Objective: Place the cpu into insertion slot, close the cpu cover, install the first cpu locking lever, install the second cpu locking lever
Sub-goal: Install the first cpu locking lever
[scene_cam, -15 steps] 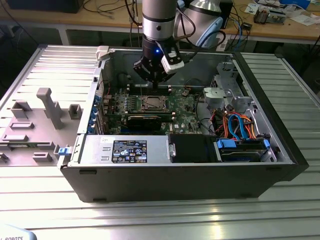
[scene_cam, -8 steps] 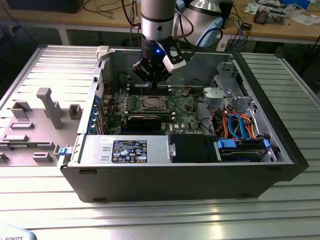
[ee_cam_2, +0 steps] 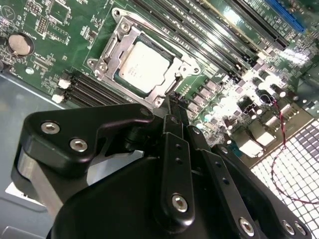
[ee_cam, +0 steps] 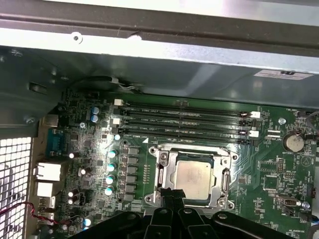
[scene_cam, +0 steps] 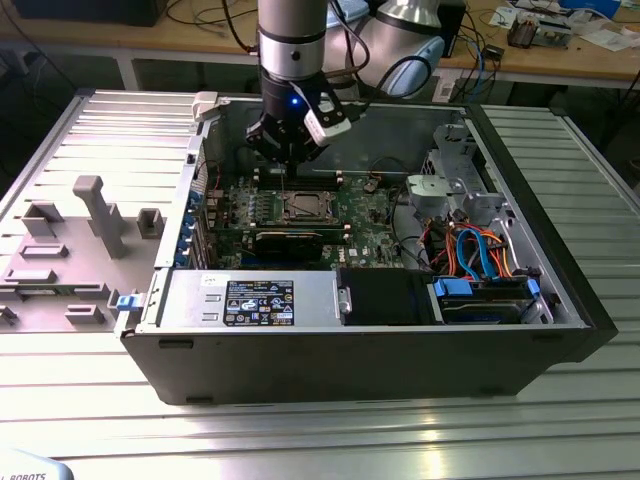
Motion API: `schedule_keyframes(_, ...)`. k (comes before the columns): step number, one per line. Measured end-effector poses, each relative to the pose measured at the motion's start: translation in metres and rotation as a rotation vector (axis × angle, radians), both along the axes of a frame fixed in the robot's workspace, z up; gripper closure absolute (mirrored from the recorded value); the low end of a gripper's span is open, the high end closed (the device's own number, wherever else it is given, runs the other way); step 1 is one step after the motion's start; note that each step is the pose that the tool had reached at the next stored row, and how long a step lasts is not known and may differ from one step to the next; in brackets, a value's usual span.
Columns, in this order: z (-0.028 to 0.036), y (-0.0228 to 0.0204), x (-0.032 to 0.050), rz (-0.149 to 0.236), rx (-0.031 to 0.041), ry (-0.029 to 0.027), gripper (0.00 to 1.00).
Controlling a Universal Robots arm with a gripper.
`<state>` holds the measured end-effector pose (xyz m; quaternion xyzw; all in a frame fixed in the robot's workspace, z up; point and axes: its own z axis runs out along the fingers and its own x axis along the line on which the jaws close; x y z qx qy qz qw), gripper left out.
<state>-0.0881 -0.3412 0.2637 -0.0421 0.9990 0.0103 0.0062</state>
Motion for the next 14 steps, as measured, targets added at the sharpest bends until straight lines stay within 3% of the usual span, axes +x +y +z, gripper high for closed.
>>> schedule_keyframes(3, -0.0006, -0.0016, -0.0015, 0.0, 0.0001, -0.0001, 0.89)
schedule_keyframes(7, -0.0007, -0.0016, -0.0098, 0.0, 0.0001, 0.0, 0.89)
schedule_keyframes(14, -0.0006, -0.0016, -0.0102, 0.0, 0.0001, 0.0, 0.89)
